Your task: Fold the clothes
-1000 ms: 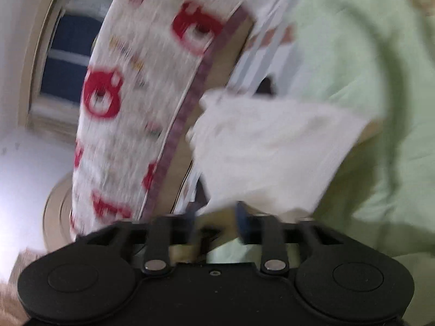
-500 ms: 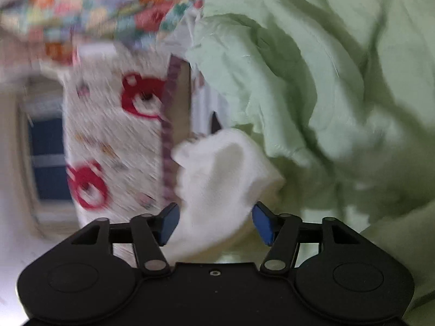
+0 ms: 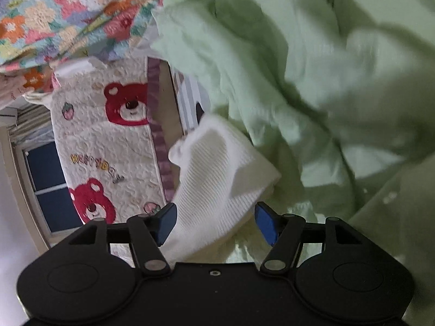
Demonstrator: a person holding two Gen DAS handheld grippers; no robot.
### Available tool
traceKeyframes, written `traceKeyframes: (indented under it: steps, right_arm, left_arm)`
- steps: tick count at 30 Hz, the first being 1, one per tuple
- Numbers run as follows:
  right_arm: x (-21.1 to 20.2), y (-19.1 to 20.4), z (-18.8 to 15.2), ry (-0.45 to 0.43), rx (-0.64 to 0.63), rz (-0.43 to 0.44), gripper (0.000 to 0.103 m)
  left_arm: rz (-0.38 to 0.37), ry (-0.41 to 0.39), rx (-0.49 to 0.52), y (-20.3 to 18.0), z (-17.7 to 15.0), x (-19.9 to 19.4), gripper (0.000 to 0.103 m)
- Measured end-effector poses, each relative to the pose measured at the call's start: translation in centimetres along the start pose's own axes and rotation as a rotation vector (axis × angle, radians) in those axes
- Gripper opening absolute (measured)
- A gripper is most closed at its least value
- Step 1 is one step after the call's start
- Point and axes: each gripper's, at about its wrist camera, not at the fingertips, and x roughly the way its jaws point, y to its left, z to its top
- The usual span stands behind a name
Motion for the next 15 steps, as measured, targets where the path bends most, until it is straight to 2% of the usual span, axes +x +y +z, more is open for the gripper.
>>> traceKeyframes:
  steps: [5,11,15]
  right_arm:
    - [1.3,-0.5,0.0,-0.005,0.081,0.024,0.072]
    - [2.2,-1.4,-2.1,0.062,0.207,0.037,0.074]
    - [3.0,-1.9,-3.5,0.083,0.318,-0.038,0.074]
  left_arm:
    - [-0.007,-0.026,-0.024,0.1,0.3,-0.7,0.009]
    - [-0.002,-0.048,-0.054,0.5,0.9,-1.4,0.009]
    - [-0.004,-0.055,-0.086,0.8,1.2,-1.5,0.009]
